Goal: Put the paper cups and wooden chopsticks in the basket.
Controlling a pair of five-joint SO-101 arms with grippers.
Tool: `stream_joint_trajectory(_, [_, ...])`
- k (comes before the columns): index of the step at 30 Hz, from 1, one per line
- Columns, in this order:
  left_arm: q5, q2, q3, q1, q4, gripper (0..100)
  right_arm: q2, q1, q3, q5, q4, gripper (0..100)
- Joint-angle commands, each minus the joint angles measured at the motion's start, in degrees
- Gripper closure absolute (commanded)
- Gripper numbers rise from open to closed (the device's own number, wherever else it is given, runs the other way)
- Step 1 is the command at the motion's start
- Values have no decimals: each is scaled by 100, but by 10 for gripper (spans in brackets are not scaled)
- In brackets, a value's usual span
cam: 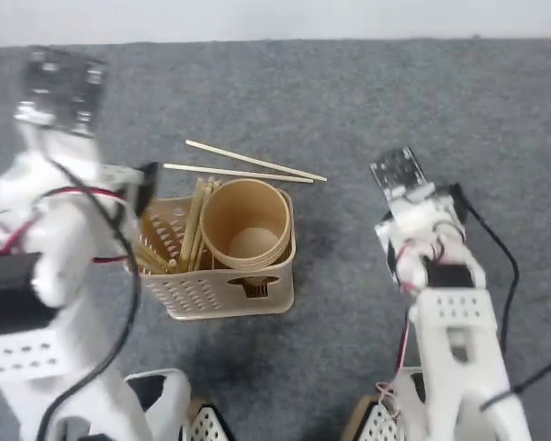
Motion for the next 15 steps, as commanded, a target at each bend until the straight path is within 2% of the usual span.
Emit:
stream_joint_trajectory(1, [-35, -62, 409, -844, -378, 754, 945, -251, -1327, 299, 338, 627])
stream_joint_trajectory(9, [264, -70, 2202, -1776, -1758, 754, 3345, -787, -3622, 2066, 1420, 627])
stream_joint_trajectory(12, [607, -70, 2862, -2101, -2171, 754, 4004, -1007, -4352, 2365, 1701, 627])
stream_joint_trajectory(15, [651, -70, 3679, -2462, -2769, 754, 4426, -1244, -4826, 2690, 1842, 627])
